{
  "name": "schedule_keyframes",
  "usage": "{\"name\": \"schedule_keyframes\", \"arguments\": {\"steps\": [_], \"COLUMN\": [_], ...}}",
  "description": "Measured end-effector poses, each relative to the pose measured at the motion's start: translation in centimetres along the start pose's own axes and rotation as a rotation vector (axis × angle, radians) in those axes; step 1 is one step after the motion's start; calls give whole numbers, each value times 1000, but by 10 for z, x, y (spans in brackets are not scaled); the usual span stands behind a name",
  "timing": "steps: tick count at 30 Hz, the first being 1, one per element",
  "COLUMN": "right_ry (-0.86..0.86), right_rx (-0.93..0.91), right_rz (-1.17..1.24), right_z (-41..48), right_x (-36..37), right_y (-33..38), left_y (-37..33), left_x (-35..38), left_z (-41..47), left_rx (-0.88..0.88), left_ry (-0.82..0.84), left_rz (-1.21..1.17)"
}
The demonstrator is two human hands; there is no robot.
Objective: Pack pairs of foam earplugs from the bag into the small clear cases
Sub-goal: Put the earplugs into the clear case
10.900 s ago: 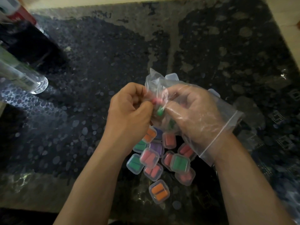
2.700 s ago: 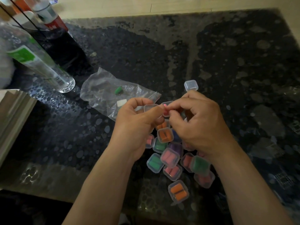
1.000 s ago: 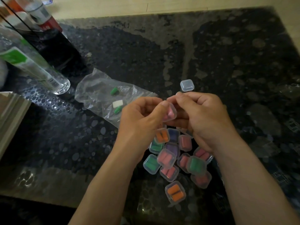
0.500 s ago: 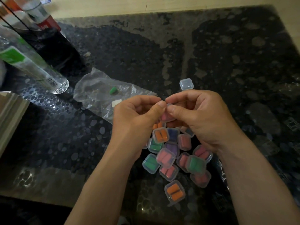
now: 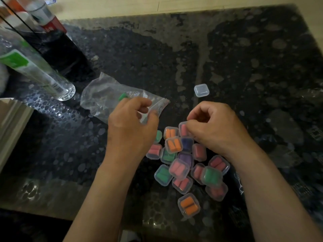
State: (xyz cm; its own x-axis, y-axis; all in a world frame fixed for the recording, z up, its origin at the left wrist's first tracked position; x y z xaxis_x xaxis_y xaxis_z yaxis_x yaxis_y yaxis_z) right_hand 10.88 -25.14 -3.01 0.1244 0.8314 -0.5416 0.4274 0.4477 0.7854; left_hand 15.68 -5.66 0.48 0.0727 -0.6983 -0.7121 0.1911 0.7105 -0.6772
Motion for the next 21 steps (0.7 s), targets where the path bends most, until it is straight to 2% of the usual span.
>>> {"name": "schedule_keyframes", "arguments": {"steps": [4,7,12,15,21], "right_ry": [31,50,-12,-56,-108], "right_rx": [5,23,-38,-108,-319], "right_rz": [-113,-155,-135,-33,154], "right_z": [-3,-4,-2,-3,-11], "right_x": [1,1,-1,-5,-11], "right_y": [1,0,2,8,26], "left_y": [4,7,13,9,-20], "left_x": [8,9,4,-3,-1], "left_z": [-1,-2,1,2,-5], "left_rx": [-8,-52,-37,-7,205], "left_ry": [131,190,74,-35,-153], "left_rz": [315,384,338,284,145]}}
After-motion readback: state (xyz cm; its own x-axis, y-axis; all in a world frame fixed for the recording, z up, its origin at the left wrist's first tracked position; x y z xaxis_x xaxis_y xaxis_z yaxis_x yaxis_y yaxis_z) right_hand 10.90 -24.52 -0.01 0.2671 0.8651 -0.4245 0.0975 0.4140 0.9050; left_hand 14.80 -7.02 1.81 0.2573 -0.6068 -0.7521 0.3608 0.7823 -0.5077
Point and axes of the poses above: each hand's wrist, its own z-axis towards the middle knuckle, its own x-axis out of the palm, y = z × x, the point moved 7 cm from there along z, towards the middle knuckle, and after that the axes turned 3 degrees about x, right-handed, at the moved point
